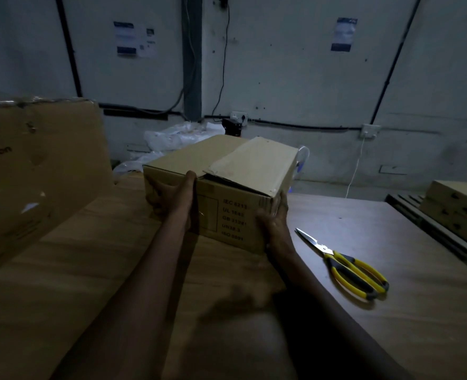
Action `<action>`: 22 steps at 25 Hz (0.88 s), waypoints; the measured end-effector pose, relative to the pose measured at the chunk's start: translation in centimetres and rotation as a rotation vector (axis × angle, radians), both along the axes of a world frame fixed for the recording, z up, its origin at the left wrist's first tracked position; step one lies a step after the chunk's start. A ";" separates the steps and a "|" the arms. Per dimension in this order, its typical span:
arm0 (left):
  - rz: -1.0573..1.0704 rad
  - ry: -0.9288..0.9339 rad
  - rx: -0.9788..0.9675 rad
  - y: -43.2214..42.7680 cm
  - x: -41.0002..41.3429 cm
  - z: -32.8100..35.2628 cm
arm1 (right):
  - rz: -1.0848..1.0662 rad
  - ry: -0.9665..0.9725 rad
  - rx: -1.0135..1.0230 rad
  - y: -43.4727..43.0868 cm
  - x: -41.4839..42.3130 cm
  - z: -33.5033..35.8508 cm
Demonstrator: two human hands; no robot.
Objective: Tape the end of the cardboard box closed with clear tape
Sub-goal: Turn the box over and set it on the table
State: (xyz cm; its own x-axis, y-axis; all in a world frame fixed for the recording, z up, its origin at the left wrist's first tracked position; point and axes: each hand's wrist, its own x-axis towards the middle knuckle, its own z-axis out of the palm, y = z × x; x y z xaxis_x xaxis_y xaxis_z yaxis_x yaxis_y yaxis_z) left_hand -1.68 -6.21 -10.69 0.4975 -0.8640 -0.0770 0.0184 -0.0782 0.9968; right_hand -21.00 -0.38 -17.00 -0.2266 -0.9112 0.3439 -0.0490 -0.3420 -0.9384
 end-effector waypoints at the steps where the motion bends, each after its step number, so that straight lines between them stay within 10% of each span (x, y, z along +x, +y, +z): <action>1: 0.002 -0.003 -0.007 0.2 0.1 0.0 | 0.006 -0.141 0.044 0.2 -0.5 0.1; 8: -0.011 -0.046 -0.067 1.1 1.6 -1.2 | -0.021 -0.457 0.332 0.6 -1.9 1.8; 22: -0.296 -0.078 -0.083 -1.3 3.6 3.6 | -0.002 -0.268 0.213 2.2 -2.2 6.6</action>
State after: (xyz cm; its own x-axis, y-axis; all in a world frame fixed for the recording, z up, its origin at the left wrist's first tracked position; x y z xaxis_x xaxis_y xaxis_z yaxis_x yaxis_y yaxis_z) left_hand 1.91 -7.49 -7.07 0.2255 -0.9738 0.0285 -0.0699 0.0131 0.9975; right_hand -23.22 1.79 -10.44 -0.2851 -0.9556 0.0738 0.2087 -0.1371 -0.9683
